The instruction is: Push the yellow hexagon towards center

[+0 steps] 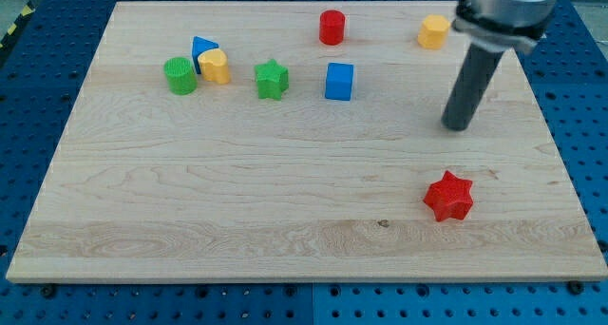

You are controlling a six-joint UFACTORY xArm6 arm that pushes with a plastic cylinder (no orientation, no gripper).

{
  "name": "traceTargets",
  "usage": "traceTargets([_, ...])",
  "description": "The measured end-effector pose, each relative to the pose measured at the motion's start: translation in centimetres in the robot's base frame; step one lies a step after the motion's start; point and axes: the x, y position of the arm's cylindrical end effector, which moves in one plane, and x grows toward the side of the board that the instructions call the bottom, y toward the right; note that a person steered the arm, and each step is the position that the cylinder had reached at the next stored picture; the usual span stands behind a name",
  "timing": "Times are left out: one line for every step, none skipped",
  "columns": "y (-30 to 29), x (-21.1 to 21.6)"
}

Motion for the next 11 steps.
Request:
traceTargets([4.1,-4.8])
traceTargets([6.8,-12.0])
traceTargets([6.8,-15.0])
traceTargets([4.9,-17.3])
traceTargets([2.4,-20.3])
traceTargets([2.4,-20.0])
traceTargets([2.3,-18.5])
traceTargets([1.3,-17.8])
traceTargets([-0.1,-16.8])
traceTargets([-1.1,-15.3])
traceTargets([-2.1,-14.3])
